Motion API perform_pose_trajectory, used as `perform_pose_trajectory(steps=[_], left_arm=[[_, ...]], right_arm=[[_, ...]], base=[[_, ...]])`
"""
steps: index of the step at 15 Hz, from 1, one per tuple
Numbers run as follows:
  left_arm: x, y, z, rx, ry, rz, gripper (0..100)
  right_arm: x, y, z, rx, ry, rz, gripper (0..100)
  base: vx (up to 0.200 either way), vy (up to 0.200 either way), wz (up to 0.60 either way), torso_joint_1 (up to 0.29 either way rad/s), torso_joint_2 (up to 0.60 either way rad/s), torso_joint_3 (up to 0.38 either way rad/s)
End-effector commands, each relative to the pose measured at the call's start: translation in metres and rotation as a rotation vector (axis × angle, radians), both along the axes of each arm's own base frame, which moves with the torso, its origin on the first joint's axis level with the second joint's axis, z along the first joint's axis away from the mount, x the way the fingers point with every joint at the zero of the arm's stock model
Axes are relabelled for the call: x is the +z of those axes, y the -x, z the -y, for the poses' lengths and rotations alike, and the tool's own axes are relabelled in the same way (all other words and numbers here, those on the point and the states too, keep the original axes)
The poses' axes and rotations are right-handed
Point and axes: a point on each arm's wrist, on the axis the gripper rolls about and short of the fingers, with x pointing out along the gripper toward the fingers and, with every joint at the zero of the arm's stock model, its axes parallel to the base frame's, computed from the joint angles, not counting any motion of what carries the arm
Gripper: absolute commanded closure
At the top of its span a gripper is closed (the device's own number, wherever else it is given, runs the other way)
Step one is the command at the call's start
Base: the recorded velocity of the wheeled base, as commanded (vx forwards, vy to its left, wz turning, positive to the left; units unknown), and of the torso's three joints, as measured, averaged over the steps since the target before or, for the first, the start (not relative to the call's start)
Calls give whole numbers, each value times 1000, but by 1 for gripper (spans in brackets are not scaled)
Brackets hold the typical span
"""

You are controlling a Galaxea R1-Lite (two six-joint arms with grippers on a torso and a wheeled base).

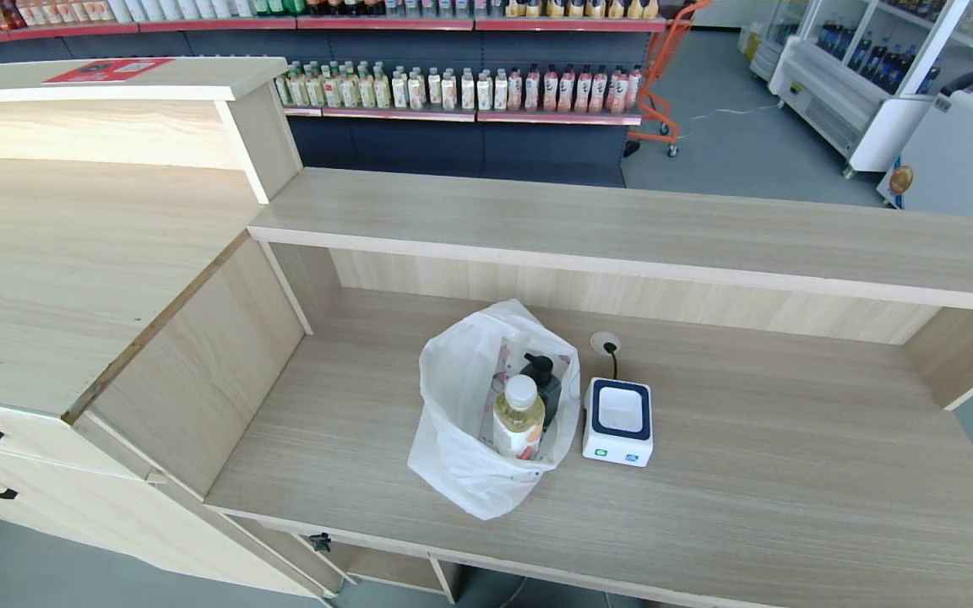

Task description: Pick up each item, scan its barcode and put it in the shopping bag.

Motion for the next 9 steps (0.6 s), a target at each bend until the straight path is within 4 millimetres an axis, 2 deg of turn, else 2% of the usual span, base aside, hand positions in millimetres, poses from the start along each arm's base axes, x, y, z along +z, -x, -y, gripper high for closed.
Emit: perform_pose_trajectory(steps=[1, 9], left_arm=[[0, 0, 0, 0, 0, 0, 0], [0, -1, 0, 0, 6, -9, 0]], right_arm=[[-1, 2, 0, -1, -1, 17, 100], [-2, 2, 0, -1, -2, 15, 100]], base=[[0, 0, 0, 0, 0, 0], [0, 0, 0, 0, 0, 0]])
